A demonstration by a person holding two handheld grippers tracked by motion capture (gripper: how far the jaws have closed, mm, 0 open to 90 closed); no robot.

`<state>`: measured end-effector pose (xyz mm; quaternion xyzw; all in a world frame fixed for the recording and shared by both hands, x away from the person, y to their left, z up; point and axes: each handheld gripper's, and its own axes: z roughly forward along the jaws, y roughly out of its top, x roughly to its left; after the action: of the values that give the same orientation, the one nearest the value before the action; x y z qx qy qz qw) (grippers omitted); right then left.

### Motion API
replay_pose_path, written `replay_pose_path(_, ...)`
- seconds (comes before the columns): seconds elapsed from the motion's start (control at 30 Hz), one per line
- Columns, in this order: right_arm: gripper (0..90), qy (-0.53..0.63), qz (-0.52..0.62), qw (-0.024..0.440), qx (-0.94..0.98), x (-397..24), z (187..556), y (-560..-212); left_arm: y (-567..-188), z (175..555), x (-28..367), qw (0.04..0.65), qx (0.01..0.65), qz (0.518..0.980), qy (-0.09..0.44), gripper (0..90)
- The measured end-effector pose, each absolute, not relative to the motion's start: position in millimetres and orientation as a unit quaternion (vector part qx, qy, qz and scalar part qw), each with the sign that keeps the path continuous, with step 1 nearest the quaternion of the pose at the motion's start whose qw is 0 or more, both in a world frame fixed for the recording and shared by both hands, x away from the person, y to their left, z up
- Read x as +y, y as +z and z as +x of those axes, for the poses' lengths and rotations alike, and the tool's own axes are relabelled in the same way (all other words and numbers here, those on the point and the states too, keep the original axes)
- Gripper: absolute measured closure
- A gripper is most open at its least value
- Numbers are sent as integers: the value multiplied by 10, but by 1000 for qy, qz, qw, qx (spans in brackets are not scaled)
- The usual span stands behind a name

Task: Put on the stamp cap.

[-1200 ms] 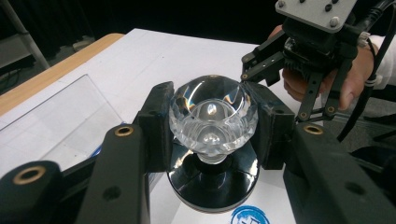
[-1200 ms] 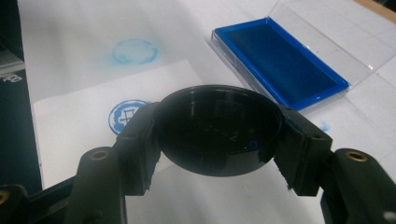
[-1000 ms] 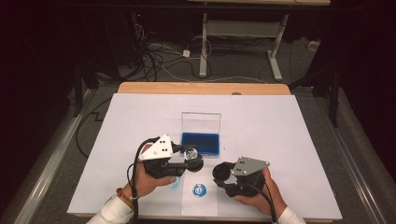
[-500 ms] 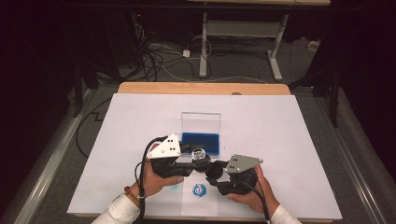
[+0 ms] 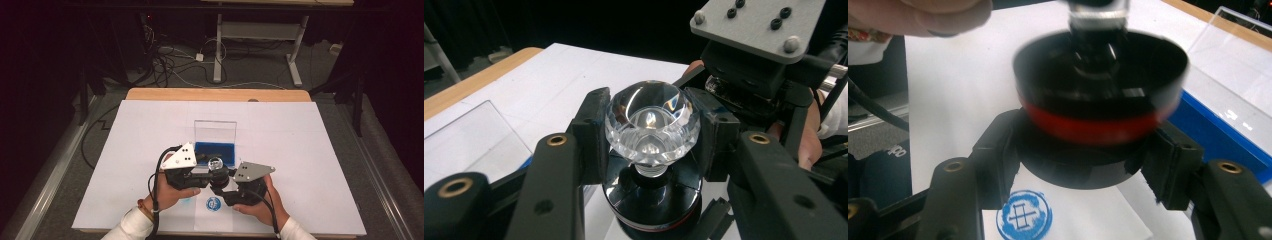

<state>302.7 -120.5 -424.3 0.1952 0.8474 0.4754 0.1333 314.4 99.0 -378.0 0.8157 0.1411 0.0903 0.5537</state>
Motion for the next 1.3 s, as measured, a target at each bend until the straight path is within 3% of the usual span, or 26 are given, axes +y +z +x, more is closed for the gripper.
replay_pose_path(1.3,388,483,205,143,839,-1222,2989,-4254,-3950,3215,1028,572,154,804,44,541)
